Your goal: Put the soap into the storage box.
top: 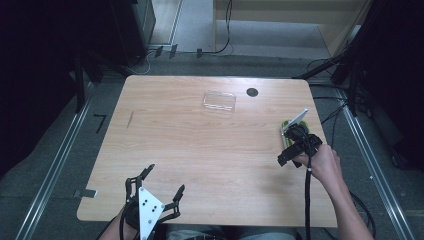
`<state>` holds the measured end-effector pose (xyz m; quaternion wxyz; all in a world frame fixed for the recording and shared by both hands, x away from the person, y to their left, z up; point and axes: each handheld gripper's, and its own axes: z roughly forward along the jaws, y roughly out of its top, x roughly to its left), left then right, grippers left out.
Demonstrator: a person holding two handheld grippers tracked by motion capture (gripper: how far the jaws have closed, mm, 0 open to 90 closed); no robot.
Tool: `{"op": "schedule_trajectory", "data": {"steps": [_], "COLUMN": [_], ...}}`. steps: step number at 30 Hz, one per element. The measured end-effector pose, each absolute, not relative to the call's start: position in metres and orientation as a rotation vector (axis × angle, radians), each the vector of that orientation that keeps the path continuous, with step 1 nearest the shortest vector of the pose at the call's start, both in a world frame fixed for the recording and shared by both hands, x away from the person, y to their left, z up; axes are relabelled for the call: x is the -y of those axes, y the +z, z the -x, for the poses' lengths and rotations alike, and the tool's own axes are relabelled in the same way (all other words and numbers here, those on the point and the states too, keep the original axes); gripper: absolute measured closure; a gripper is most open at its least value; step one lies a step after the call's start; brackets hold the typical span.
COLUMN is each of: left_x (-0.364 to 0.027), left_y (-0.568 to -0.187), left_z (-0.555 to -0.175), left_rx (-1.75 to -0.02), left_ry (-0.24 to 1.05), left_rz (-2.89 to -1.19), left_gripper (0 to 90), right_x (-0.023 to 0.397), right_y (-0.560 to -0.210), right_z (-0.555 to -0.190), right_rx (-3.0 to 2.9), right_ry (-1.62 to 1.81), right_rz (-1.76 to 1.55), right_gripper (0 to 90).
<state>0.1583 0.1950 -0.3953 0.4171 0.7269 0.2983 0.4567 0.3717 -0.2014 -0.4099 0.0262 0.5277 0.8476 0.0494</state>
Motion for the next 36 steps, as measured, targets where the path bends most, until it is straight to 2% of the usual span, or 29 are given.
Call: {"op": "schedule_trajectory", "data": {"steps": [16, 36], "left_x": [-0.195, -0.195], "left_y": [-0.395, -0.395], "left_z": [-0.159, -0.159], "left_rx": [-0.751, -0.745], "left_ry": [1.143, 1.138], "left_rz": [-1.826, -1.835], "left_gripper": [9.9, 9.9], "right_x": [0.185, 0.178], "right_y": [-0.417, -0.445], "right_z": [-0.337, -0.299], "right_rx": [-2.683, -2.758], "right_ry": [0.108, 0.027], "right_rz": [-1.516, -1.434], "right_gripper": [3.7, 4.3]}}
